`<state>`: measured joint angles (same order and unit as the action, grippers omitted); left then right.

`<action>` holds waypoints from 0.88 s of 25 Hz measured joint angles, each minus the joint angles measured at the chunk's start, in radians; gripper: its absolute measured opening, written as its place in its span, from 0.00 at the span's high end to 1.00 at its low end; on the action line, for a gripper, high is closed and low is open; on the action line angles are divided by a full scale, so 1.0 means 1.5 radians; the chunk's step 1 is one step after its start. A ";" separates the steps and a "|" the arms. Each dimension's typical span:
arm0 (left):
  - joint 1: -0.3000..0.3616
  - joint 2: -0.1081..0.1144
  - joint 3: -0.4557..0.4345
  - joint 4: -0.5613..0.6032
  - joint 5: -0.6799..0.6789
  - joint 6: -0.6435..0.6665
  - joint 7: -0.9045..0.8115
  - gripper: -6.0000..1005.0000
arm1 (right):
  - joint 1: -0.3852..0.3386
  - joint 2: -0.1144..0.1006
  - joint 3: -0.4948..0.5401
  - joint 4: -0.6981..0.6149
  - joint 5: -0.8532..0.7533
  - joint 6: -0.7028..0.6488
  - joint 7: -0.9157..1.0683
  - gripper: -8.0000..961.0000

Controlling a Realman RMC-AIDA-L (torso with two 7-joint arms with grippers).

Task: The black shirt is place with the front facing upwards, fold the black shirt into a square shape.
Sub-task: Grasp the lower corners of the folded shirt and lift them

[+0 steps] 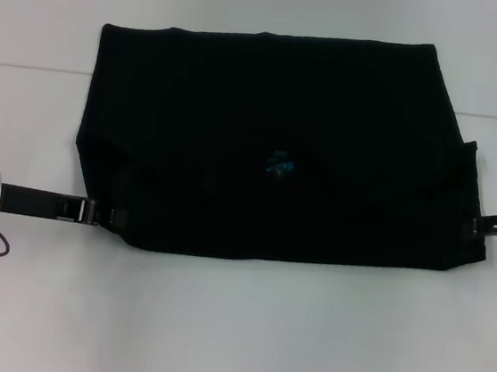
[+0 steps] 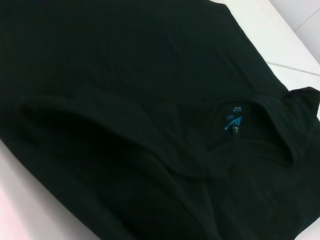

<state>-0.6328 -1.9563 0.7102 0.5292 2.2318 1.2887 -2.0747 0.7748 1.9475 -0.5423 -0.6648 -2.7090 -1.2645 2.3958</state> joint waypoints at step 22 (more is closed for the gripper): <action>0.001 0.000 -0.001 0.000 0.000 0.001 -0.001 0.97 | 0.008 0.011 -0.015 0.039 0.008 0.035 -0.010 0.19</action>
<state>-0.6319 -1.9566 0.7091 0.5289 2.2319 1.2907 -2.0767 0.7867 1.9642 -0.5654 -0.6069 -2.6964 -1.2114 2.3813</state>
